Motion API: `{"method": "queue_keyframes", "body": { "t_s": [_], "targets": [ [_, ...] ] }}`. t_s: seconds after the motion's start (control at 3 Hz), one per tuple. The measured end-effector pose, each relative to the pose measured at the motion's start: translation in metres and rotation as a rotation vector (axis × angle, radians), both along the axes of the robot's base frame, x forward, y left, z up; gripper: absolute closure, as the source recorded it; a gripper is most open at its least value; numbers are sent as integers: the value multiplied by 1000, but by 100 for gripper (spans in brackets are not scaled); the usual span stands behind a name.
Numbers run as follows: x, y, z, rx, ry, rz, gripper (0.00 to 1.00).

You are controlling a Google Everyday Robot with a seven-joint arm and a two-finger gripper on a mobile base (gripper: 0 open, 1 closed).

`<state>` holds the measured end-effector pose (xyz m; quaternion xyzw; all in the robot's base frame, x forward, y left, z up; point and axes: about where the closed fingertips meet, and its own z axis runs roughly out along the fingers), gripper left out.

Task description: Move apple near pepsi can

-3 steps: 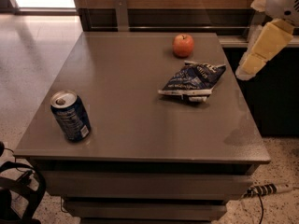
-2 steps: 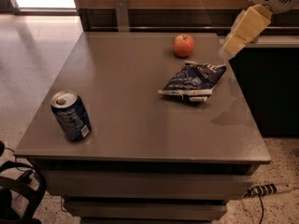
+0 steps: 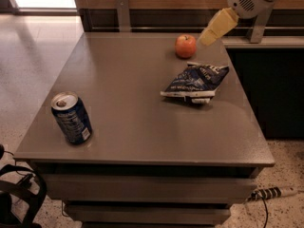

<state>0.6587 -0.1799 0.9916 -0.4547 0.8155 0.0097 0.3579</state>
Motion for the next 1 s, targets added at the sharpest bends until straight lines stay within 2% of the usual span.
{"method": "queue_keyframes", "body": {
  "t_s": [0.33,0.67,1.0],
  "targets": [
    [34,1,-21,87,-49,-60,0],
    [36,2,-23,91,-44,-58,0],
    [52,12,-33,119,-14,-49,0]
  ]
}}
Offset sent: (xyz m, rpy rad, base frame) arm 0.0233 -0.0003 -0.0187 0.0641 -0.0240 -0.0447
